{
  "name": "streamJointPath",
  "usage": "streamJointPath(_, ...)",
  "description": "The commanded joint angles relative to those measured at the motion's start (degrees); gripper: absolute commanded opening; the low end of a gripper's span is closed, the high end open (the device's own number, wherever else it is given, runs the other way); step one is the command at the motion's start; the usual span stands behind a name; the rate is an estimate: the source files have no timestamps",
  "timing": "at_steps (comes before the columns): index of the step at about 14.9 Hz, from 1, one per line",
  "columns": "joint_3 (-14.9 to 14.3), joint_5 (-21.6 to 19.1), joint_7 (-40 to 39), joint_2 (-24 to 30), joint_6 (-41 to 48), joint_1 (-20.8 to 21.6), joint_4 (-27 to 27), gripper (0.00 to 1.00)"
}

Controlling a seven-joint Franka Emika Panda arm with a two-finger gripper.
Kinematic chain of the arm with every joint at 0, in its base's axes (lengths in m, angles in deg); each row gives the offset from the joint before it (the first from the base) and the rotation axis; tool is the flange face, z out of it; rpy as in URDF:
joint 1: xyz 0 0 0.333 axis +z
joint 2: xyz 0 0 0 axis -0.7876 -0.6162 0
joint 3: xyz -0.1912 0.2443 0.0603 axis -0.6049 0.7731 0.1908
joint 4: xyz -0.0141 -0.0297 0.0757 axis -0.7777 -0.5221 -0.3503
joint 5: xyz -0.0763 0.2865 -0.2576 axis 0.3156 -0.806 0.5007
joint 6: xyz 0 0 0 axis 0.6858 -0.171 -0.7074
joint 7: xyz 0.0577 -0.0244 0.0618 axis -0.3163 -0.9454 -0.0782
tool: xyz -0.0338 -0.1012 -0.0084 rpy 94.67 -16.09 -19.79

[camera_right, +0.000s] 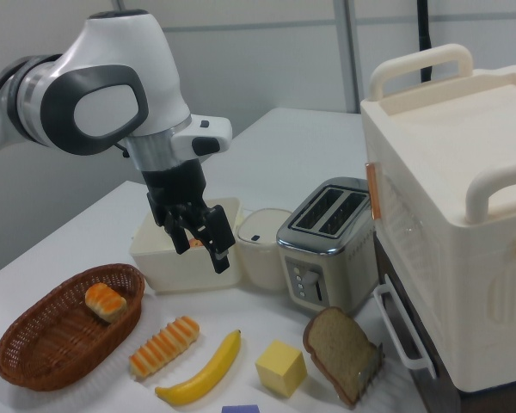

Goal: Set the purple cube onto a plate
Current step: 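Move the open gripper over the purple cube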

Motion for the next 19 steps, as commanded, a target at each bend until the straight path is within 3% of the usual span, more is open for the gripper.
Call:
streamJointPath(1,-0.01,0.45,-1.26,0.48,0.52,0.27,0.21,1.00)
streamJointPath(4,0.69,0.45,-0.74,0.39,1.30,0.79,-1.28,1.00)
streamJointPath(8,1.13,0.63,-0.65,1.44,1.24,-0.87,-9.61,1.00)
streamJointPath(10,0.96,0.63,-0.65,7.92,-6.20,-1.49,-21.62,1.00)
streamJointPath(12,0.96,0.89,-0.04,11.10,-15.34,-3.68,-30.78,1.00)
streamJointPath(16,0.70,1.68,0.67,10.85,-25.57,-7.20,-37.58,1.00)
streamJointPath(19,0.78,5.54,0.85,7.00,-30.15,-7.73,-37.94,1.00)
